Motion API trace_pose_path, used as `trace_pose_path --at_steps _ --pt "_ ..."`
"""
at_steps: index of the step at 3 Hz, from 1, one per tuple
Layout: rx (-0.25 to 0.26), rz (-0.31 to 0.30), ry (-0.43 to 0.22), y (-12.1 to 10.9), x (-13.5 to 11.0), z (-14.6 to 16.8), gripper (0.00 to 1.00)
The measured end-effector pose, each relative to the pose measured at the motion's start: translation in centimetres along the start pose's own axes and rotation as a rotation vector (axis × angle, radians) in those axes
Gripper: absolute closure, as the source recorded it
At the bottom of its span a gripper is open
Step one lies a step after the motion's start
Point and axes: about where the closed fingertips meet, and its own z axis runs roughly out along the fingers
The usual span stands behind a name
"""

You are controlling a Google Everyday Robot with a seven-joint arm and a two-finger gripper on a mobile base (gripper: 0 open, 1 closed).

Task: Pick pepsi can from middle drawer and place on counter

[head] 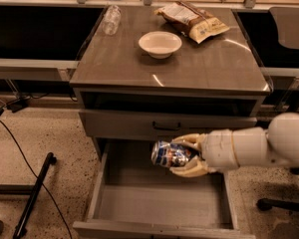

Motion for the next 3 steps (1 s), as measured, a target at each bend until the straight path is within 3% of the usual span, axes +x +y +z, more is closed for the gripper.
trace_pose_path --at_steps 1,3 --pt "0.030 0.062 0.095 -6.6 -2.4 -3.3 1.00" --pt "0.165 0.294 0.223 -18.4 -2.7 -6.9 1.00"
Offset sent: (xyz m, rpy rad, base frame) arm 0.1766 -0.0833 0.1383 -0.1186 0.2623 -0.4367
